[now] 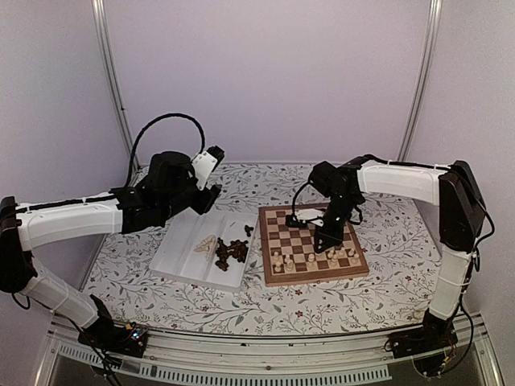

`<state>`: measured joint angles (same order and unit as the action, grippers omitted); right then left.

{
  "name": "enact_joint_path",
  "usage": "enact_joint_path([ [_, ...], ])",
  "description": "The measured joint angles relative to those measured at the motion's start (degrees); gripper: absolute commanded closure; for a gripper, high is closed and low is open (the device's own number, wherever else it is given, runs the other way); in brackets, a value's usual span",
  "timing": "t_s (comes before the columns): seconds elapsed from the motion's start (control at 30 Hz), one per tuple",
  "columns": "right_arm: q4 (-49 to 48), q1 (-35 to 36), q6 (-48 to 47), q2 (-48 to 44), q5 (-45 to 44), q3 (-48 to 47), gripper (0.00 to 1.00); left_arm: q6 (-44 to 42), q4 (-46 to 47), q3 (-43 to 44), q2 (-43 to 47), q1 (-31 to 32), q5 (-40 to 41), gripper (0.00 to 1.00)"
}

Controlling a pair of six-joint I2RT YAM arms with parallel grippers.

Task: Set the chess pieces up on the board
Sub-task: Place the chess piece on the chessboard.

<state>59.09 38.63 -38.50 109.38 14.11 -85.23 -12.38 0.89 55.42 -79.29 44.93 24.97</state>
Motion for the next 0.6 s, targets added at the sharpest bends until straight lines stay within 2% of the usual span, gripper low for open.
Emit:
enact_joint_path([
  [0.6, -3.06, -0.02, 0.07, 1.92, -1.66, 3.52, 0.87, 0.59, -0.42, 0.02, -0.85, 0.00, -0.55, 0.37],
])
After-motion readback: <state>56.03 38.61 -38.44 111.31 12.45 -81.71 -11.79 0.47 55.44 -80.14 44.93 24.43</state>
